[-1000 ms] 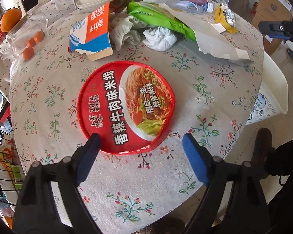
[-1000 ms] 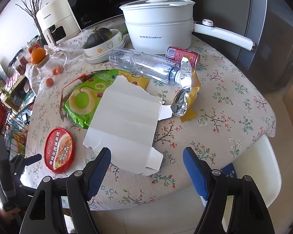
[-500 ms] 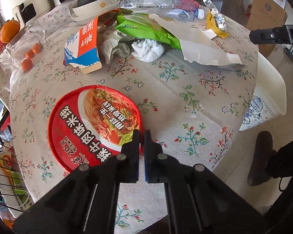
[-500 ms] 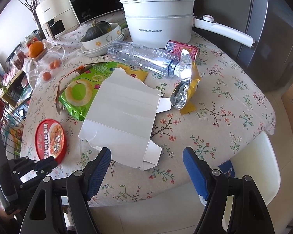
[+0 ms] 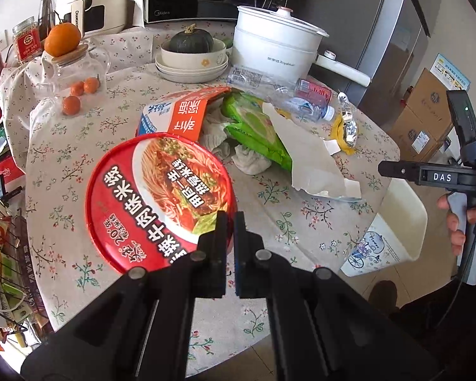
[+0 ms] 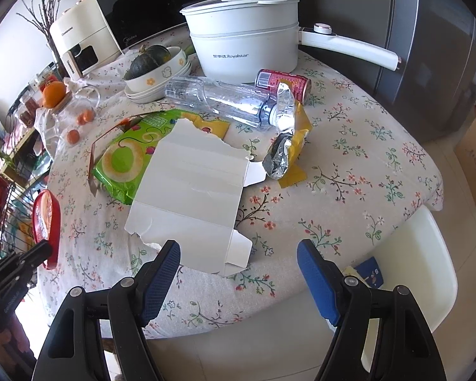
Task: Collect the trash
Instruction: 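Grasp the flattened blue-and-white carton with right tool while left holds red lid, then carry the red lid and blue carton with both tools over the white bin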
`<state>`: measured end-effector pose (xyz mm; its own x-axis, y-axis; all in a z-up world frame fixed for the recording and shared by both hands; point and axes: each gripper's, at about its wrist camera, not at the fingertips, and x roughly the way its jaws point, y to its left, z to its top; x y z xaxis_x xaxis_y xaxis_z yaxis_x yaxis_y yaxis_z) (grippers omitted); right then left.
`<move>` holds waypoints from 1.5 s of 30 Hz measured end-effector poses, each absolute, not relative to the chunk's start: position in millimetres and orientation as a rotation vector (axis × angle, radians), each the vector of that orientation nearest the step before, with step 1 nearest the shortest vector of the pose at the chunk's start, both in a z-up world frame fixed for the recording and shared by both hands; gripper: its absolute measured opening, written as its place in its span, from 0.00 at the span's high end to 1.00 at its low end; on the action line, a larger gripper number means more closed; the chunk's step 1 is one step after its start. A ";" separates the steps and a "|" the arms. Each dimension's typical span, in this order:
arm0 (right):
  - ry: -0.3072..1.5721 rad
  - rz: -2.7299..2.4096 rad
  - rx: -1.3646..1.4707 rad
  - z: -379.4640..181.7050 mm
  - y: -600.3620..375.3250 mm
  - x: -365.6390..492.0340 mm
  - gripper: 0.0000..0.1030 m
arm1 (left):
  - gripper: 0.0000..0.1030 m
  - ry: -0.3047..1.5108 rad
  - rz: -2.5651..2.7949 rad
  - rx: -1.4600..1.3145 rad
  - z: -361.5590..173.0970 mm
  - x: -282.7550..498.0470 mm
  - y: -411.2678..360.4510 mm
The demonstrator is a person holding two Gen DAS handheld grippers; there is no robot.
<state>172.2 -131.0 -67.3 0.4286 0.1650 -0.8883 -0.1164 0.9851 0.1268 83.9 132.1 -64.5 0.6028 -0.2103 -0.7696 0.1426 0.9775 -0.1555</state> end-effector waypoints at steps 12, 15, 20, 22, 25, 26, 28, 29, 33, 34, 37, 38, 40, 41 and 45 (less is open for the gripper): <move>1.123 0.288 -0.157 -96.0 -45.7 162.1 0.25 | 0.96 0.874 -0.188 -0.158 -50.1 84.4 132.3; 1.102 0.277 -0.245 -107.6 -23.6 162.4 0.25 | 0.96 0.881 -0.179 -0.158 -50.8 82.9 133.7; 1.069 0.209 -0.352 -128.1 -8.0 172.3 0.27 | 0.96 0.904 -0.174 -0.198 -53.9 83.4 139.8; 1.076 0.194 -0.349 -135.2 -10.5 177.9 0.29 | 0.96 0.908 -0.177 -0.210 -54.1 84.1 140.6; 1.089 0.164 -0.341 -141.7 -19.2 183.2 0.44 | 0.96 0.905 -0.184 -0.213 -52.3 84.3 140.6; 1.084 0.153 -0.342 -141.5 -22.0 184.4 0.52 | 0.96 0.905 -0.187 -0.213 -51.7 84.8 140.1; 1.074 0.153 -0.332 -137.5 -28.2 184.0 0.64 | 0.96 0.903 -0.194 -0.220 -50.6 84.7 140.0; 1.070 0.160 -0.313 -133.8 -32.4 183.6 0.71 | 0.96 0.904 -0.200 -0.226 -50.1 84.5 139.9; 1.034 0.179 -0.268 -112.7 -46.7 177.8 0.86 | 0.96 0.894 -0.214 -0.238 -46.2 82.2 138.4; 1.026 0.185 -0.258 -106.9 -50.0 176.3 0.88 | 0.96 0.890 -0.216 -0.239 -45.0 81.5 138.0; 1.014 0.216 -0.198 -92.0 -64.5 173.0 0.92 | 0.96 0.883 -0.221 -0.244 -42.5 79.7 136.4; 1.014 0.223 -0.174 -87.6 -69.6 171.7 0.92 | 0.96 0.882 -0.223 -0.244 -41.8 79.3 135.4; 1.007 0.229 -0.135 -79.0 -79.5 170.1 0.93 | 0.96 0.878 -0.226 -0.245 -40.5 78.5 133.5; 1.003 0.234 -0.117 -74.7 -84.0 168.9 0.93 | 0.96 0.876 -0.229 -0.248 -39.8 78.3 132.9; 0.977 0.252 -0.069 -57.0 -94.1 160.8 0.94 | 0.96 0.868 -0.241 -0.255 -36.9 76.3 128.9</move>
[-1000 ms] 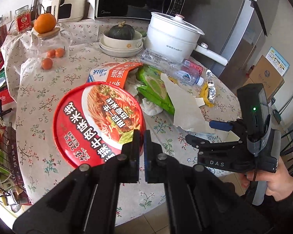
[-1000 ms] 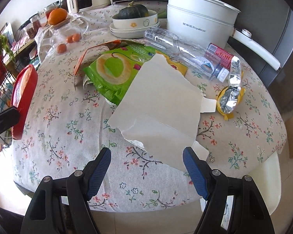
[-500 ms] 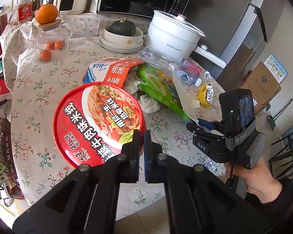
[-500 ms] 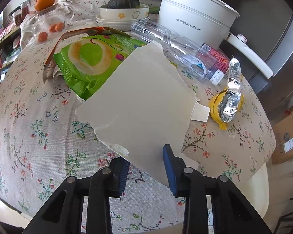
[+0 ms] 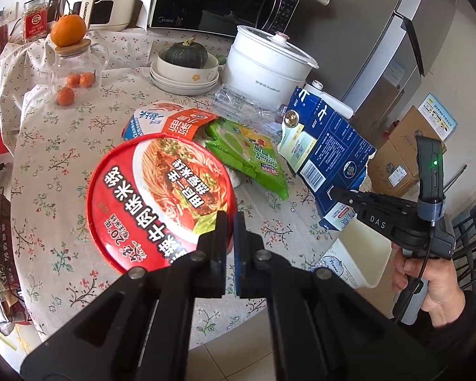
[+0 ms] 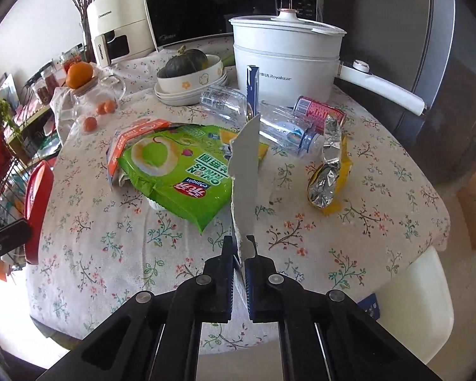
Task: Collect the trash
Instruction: 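Carry the red lid and blue carton with both tools over the white bin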
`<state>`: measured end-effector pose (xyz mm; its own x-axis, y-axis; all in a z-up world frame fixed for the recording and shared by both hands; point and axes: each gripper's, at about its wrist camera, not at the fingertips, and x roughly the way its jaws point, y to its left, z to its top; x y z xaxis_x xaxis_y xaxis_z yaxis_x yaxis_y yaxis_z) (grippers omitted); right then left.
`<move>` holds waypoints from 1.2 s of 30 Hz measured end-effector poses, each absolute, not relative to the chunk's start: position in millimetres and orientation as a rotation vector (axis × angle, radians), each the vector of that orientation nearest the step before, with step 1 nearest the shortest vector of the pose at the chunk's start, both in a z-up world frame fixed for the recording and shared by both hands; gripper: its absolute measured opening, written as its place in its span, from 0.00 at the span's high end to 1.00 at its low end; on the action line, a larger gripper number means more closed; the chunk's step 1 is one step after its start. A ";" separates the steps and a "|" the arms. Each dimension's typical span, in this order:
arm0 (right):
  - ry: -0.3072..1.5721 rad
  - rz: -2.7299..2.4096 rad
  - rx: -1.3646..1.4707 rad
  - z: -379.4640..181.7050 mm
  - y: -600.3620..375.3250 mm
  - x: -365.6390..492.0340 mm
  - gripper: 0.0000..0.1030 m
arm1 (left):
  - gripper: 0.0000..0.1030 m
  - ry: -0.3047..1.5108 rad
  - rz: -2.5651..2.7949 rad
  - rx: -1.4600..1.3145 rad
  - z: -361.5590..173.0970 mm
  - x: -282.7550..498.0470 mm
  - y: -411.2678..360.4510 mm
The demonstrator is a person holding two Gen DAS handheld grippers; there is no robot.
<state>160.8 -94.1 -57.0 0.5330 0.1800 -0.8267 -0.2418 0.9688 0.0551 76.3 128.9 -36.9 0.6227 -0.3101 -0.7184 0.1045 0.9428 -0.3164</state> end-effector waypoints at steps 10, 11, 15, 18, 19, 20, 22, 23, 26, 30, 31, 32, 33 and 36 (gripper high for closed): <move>0.928 0.302 0.037 -24.2 -114.3 150.3 0.94 | 0.96 0.853 -0.282 -0.271 -30.7 79.4 115.0; 0.922 0.307 0.046 -20.9 -116.4 148.1 0.94 | 0.96 0.851 -0.288 -0.270 -29.7 79.2 112.4; 0.902 0.317 0.072 -9.5 -126.6 140.9 0.94 | 0.96 0.845 -0.312 -0.272 -26.9 81.5 102.9; 0.888 0.313 0.086 -2.3 -137.2 135.4 0.94 | 0.96 0.842 -0.333 -0.272 -25.6 83.0 95.0; 0.883 0.308 0.087 -0.2 -141.2 133.8 0.94 | 0.96 0.841 -0.341 -0.270 -25.1 83.3 92.0; 0.878 0.302 0.089 1.8 -145.8 132.0 0.94 | 0.96 0.839 -0.349 -0.269 -24.5 83.8 89.0; 0.873 0.289 0.096 4.6 -156.2 128.3 0.94 | 0.96 0.836 -0.363 -0.265 -23.2 84.6 81.9; 0.870 0.281 0.099 5.9 -162.1 126.4 0.94 | 0.96 0.835 -0.371 -0.263 -22.8 85.2 78.1; 0.864 0.247 0.113 9.6 -184.2 119.4 0.94 | 0.96 0.835 -0.396 -0.258 -21.3 87.1 65.5; 0.861 0.197 0.136 12.5 -215.0 109.4 0.94 | 0.96 0.832 -0.441 -0.244 -19.4 87.8 44.1; 0.863 0.183 0.141 12.7 -223.1 106.7 0.94 | 0.96 0.832 -0.454 -0.244 -19.0 88.3 38.7; 0.864 0.169 0.146 12.6 -231.0 104.1 0.94 | 0.96 0.833 -0.467 -0.245 -18.8 88.9 33.7; 0.866 0.155 0.151 12.1 -238.8 101.5 0.94 | 0.96 0.833 -0.479 -0.243 -18.6 89.1 28.1; 0.872 0.113 0.163 9.6 -263.3 92.3 0.94 | 0.96 0.834 -0.514 -0.232 -17.6 89.1 8.7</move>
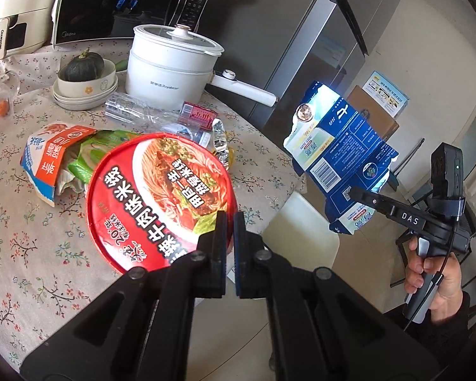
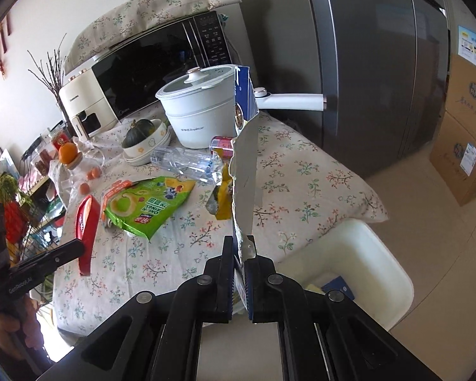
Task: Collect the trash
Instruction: 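Carry the red lid and blue carton with both tools over the white bin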
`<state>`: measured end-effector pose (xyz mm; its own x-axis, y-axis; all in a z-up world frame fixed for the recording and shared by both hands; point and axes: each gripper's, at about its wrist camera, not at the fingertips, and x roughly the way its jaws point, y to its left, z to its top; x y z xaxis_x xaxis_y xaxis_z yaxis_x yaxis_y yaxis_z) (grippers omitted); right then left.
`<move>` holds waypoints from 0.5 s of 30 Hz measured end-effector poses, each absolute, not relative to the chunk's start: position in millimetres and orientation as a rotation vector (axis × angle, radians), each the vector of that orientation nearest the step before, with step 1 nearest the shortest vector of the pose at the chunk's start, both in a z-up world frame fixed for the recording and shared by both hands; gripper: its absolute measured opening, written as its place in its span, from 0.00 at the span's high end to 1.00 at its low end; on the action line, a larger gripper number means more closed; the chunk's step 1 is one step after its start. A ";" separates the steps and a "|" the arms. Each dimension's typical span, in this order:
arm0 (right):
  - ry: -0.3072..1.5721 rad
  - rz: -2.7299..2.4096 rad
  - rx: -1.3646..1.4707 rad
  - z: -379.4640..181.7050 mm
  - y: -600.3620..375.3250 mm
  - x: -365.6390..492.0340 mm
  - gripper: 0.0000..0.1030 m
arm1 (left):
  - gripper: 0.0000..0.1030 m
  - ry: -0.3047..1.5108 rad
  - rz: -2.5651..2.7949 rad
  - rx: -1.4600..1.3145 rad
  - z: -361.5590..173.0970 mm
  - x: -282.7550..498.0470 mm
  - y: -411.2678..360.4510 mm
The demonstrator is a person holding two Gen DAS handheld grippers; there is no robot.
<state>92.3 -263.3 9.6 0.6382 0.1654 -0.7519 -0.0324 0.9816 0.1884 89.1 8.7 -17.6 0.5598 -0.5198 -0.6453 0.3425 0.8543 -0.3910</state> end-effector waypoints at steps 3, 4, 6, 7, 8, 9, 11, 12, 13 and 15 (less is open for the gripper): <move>0.883 0.070 0.175 5.3 -287.8 83.4 0.94 | 0.96 0.835 -0.547 -0.218 -17.5 88.9 -9.4; 0.890 0.055 0.179 3.3 -294.8 81.0 0.94 | 0.96 0.836 -0.558 -0.212 -17.7 88.7 -15.2; 0.909 0.027 0.195 -2.7 -310.4 76.4 0.94 | 0.96 0.839 -0.574 -0.198 -18.7 88.4 -25.6; 0.921 0.014 0.204 -6.3 -318.3 73.6 0.94 | 0.96 0.842 -0.582 -0.193 -19.5 88.4 -30.1; 0.932 0.000 0.212 -10.1 -325.3 71.7 0.94 | 0.96 0.845 -0.588 -0.188 -20.3 88.6 -34.0; 0.946 -0.014 0.219 -14.4 -332.2 69.9 0.94 | 0.96 0.848 -0.594 -0.183 -21.3 88.7 -37.8; 0.983 -0.044 0.234 -25.2 -344.9 68.5 0.94 | 0.96 0.855 -0.603 -0.173 -23.1 88.8 -45.0; 1.008 -0.058 0.246 -32.4 -350.8 68.5 0.94 | 0.96 0.859 -0.607 -0.168 -23.9 89.2 -48.2; 1.037 -0.071 0.260 -41.1 -357.0 68.6 0.94 | 0.96 0.862 -0.610 -0.164 -24.8 89.4 -51.1; 1.094 -0.092 0.285 -59.0 -364.6 70.6 0.94 | 0.96 0.867 -0.614 -0.154 -26.7 89.7 -57.0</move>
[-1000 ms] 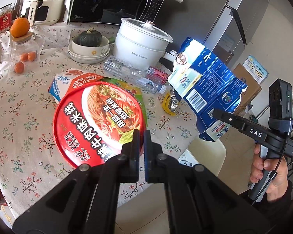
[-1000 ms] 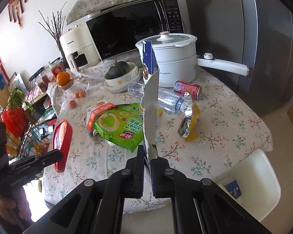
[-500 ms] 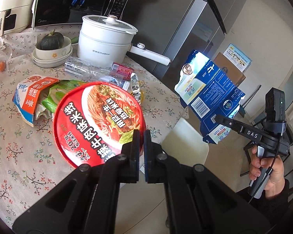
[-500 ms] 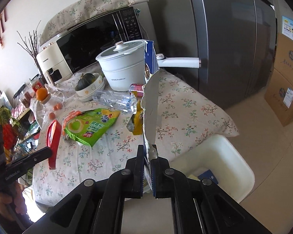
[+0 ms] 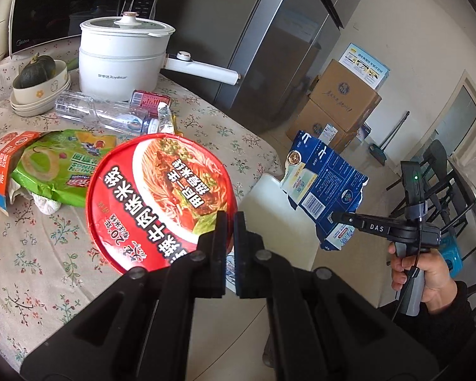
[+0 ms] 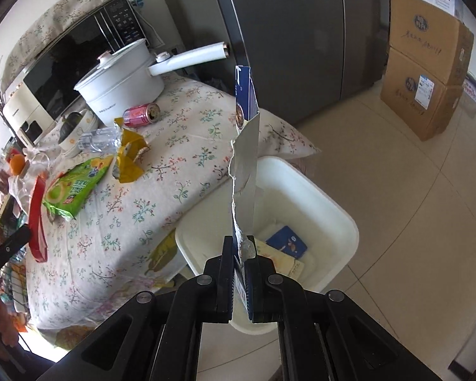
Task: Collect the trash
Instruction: 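Carry the red lid and blue carton with both tools over the white bin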
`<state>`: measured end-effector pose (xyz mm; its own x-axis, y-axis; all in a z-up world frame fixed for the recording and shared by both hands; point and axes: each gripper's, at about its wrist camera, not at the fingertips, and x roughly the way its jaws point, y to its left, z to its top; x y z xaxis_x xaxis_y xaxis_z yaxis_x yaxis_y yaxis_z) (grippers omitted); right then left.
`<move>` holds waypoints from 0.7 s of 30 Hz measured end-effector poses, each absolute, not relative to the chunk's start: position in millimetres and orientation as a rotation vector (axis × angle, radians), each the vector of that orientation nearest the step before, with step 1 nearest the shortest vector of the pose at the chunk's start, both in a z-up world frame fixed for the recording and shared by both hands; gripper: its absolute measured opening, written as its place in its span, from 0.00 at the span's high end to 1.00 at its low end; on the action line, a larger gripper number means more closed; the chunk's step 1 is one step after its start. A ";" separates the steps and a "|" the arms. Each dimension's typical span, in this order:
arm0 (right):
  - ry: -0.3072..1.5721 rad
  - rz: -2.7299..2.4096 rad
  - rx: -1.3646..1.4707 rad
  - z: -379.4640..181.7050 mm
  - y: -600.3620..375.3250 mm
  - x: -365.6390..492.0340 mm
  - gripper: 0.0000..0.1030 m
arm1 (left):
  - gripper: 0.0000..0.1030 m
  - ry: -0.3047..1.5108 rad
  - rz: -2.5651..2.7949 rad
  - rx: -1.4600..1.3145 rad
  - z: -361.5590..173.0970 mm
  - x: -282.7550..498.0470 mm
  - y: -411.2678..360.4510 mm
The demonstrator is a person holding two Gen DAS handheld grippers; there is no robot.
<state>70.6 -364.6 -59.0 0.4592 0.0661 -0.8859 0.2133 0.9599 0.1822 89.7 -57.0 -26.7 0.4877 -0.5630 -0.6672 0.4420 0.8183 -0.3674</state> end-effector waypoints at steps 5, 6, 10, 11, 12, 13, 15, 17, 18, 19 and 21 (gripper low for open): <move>1.200 -0.122 0.326 -95.3 -375.1 75.8 0.94 | 0.96 0.885 -0.618 -0.145 -32.2 89.6 -63.8; 1.212 -0.128 0.329 -100.0 -376.0 77.5 0.94 | 0.96 0.888 -0.620 -0.142 -33.0 89.5 -64.9; 1.244 -0.143 0.327 -113.3 -379.6 82.5 0.94 | 0.96 0.898 -0.638 -0.132 -36.0 89.2 -71.8; 1.249 -0.148 0.324 -115.2 -379.7 84.3 0.94 | 0.96 0.900 -0.646 -0.129 -36.5 88.4 -74.7; 1.253 -0.152 0.324 -116.8 -380.2 85.3 0.94 | 0.96 0.903 -0.656 -0.124 -37.1 87.5 -78.3; 1.257 -0.153 0.325 -118.1 -380.8 86.1 0.94 | 0.96 0.904 -0.668 -0.118 -37.9 86.5 -82.5; 1.260 -0.155 0.324 -120.0 -382.0 86.6 0.94 | 0.96 0.908 -0.696 -0.104 -39.9 83.8 -93.1; 1.265 -0.153 0.326 -122.1 -383.6 86.5 0.94 | 0.96 0.918 -0.726 -0.092 -43.4 81.3 -105.1; 1.268 -0.151 0.326 -122.8 -384.8 85.4 0.94 | 0.96 0.925 -0.742 -0.084 -45.5 80.6 -112.2; 1.270 -0.150 0.327 -123.1 -385.3 84.3 0.94 | 0.96 0.932 -0.757 -0.077 -47.7 80.0 -119.4; 1.272 -0.148 0.333 -123.6 -388.0 83.1 0.94 | 0.96 0.944 -0.786 -0.064 -52.0 80.5 -134.7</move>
